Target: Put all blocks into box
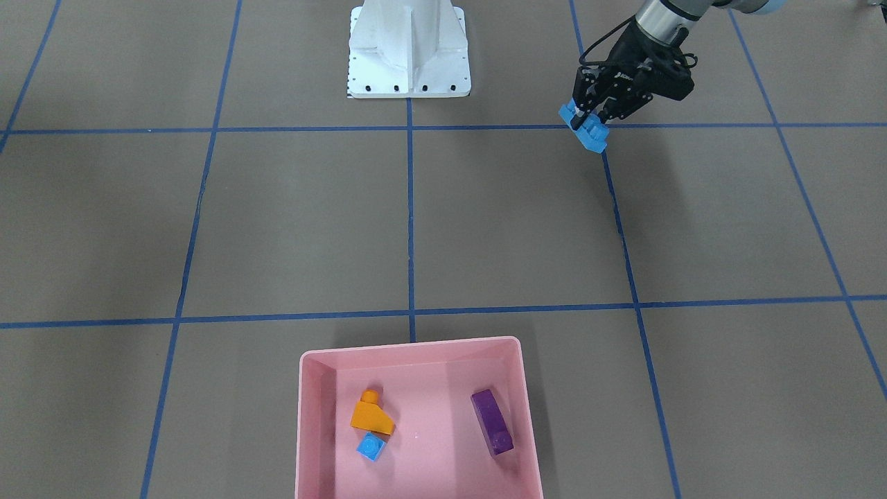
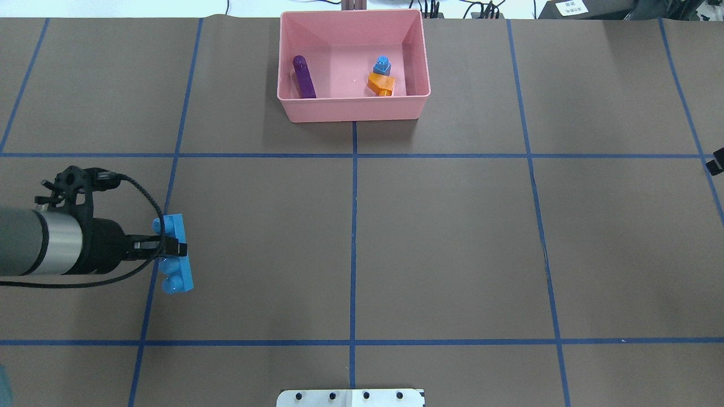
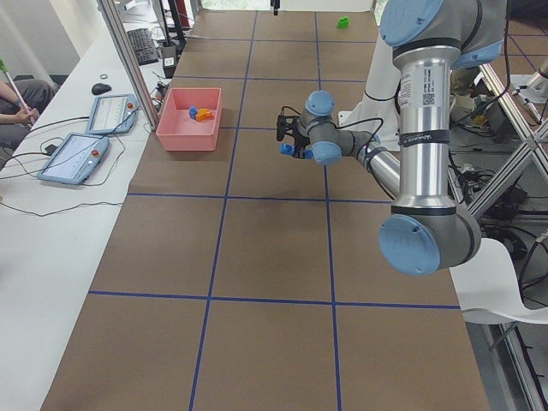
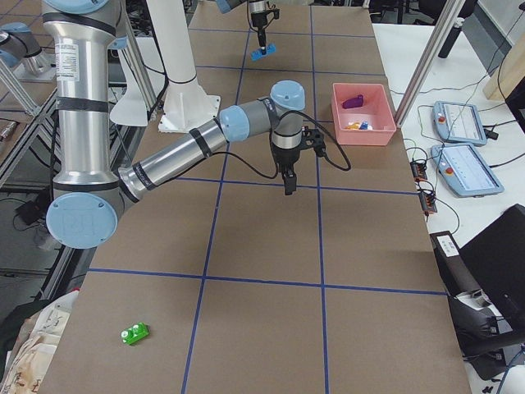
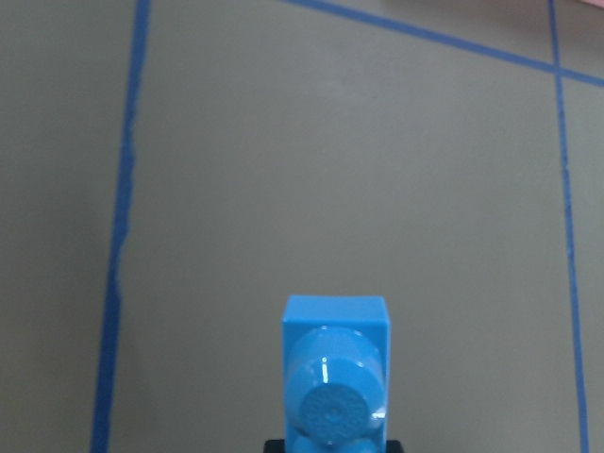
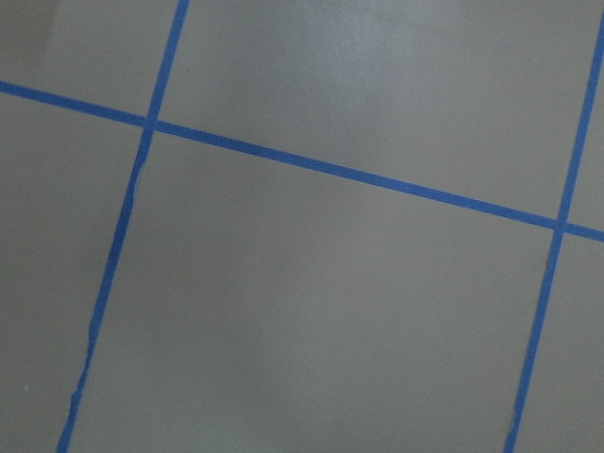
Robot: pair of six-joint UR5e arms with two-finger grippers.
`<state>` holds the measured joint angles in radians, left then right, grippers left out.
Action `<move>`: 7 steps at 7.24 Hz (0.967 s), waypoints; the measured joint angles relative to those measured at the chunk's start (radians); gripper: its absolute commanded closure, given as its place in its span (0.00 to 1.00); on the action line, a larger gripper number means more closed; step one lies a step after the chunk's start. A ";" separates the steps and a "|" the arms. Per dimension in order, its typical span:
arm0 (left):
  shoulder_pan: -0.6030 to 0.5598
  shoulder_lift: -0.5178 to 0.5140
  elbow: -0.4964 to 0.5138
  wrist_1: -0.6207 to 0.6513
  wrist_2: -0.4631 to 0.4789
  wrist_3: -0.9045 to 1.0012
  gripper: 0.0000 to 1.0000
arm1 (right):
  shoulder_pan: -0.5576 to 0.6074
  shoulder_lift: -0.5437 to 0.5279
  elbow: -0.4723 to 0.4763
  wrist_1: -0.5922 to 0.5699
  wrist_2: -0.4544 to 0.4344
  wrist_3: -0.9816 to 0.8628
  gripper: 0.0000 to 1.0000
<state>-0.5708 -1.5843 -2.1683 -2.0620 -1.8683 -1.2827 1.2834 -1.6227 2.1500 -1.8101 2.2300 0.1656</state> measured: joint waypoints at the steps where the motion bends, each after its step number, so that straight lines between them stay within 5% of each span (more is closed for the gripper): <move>1: -0.042 -0.132 0.041 0.125 -0.019 0.032 1.00 | 0.028 -0.034 -0.002 0.000 0.007 -0.057 0.01; 3: -0.119 -0.371 0.184 0.266 -0.057 0.051 1.00 | 0.082 -0.076 -0.022 0.000 0.033 -0.159 0.01; 7: -0.241 -0.755 0.609 0.297 -0.129 0.054 1.00 | 0.165 -0.135 -0.087 0.001 0.083 -0.315 0.01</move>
<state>-0.8123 -2.3394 -1.5589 -1.7646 -1.9976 -1.2287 1.4482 -1.7572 2.0625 -1.8088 2.3131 -0.1493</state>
